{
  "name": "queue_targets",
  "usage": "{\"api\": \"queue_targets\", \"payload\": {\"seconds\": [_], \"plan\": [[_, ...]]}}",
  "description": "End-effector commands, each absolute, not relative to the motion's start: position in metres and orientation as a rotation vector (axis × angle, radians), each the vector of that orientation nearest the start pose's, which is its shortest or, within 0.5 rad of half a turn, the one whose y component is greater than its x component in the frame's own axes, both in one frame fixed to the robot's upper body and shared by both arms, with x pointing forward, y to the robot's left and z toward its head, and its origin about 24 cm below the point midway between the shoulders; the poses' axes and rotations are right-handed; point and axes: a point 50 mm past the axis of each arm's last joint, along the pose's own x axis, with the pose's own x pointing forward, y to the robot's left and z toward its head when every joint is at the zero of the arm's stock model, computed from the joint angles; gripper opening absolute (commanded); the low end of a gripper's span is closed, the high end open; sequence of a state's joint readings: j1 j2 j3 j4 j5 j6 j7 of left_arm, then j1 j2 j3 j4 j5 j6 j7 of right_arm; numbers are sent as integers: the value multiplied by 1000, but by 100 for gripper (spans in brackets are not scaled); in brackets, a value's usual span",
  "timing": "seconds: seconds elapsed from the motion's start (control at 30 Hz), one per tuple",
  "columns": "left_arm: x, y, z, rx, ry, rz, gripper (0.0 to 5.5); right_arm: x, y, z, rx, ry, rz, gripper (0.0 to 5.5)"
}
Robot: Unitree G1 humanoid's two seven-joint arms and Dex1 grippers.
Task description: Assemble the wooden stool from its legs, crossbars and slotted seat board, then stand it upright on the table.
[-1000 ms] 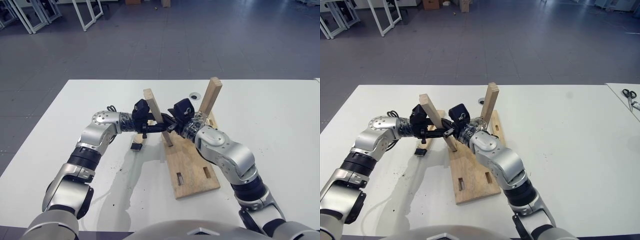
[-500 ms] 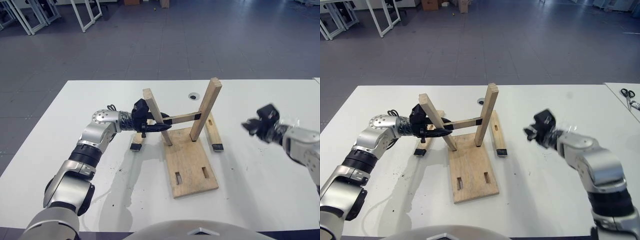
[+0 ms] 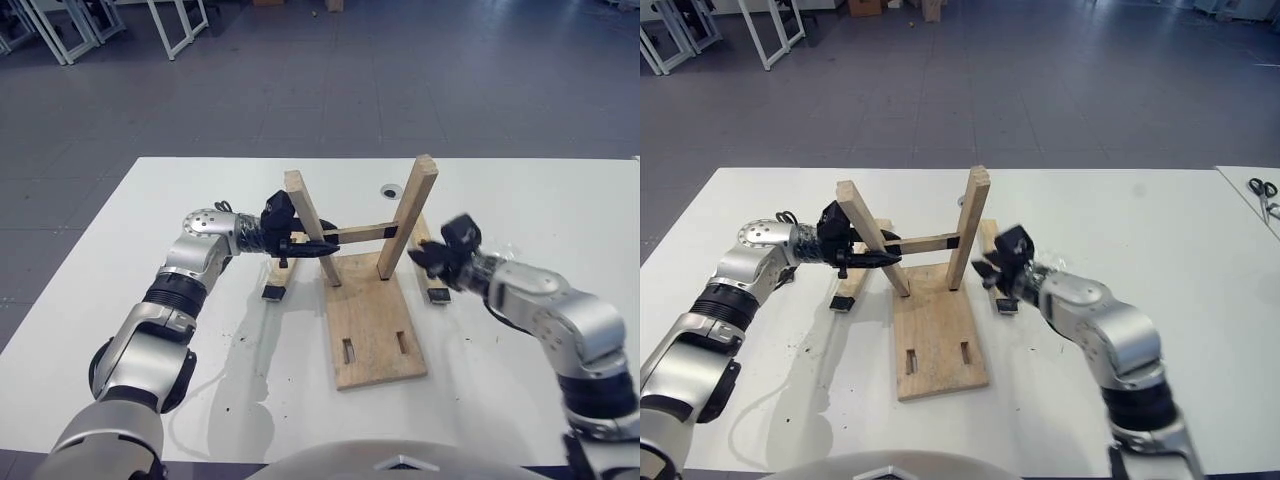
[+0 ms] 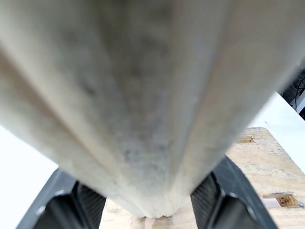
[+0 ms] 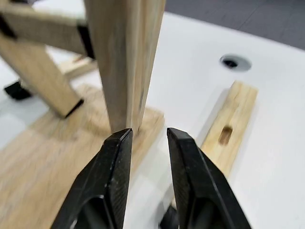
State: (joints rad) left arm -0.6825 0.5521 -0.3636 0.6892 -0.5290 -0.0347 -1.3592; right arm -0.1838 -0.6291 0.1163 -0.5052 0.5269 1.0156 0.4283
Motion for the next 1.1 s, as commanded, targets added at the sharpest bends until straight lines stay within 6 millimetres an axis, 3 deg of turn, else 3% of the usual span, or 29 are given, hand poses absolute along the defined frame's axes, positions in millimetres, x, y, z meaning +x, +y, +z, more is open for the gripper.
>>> {"api": "queue_targets", "payload": {"seconds": [0.03, 0.1, 0.27, 0.4, 0.47, 0.6, 0.7, 0.77, 0.87, 0.97, 1.1], "plan": [[305, 166, 39, 341, 490, -1505, 205, 195, -159, 101, -247, 734, 1116, 132], [315, 158, 53, 359, 427, -1514, 205, 190, -149, 84, -219, 759, 1146, 132], [321, 145, 63, 373, 358, -1533, 205, 184, -154, 61, -219, 811, 1080, 132], [330, 146, 71, 391, 327, -1491, 296, 177, -146, 53, -202, 811, 1077, 129], [334, 156, 77, 418, 329, -1457, 322, 174, -144, 51, -197, 809, 1075, 129], [339, 194, 100, 456, 339, -1355, 375, 172, -144, 48, -195, 803, 1049, 129], [324, 233, 108, 501, 457, -1274, 424, 170, -142, 47, -175, 782, 1014, 129], [309, 251, 114, 427, 439, -1152, 424, 170, -140, 48, -164, 765, 996, 129], [310, 270, 110, 324, 342, -600, 424, 172, -140, 50, -160, 734, 959, 129], [299, 262, 88, 172, 281, -194, 424, 178, -138, 55, -158, 691, 931, 129], [279, 249, 57, 115, 301, 172, 424, 184, -136, 63, -157, 654, 917, 129]]}}
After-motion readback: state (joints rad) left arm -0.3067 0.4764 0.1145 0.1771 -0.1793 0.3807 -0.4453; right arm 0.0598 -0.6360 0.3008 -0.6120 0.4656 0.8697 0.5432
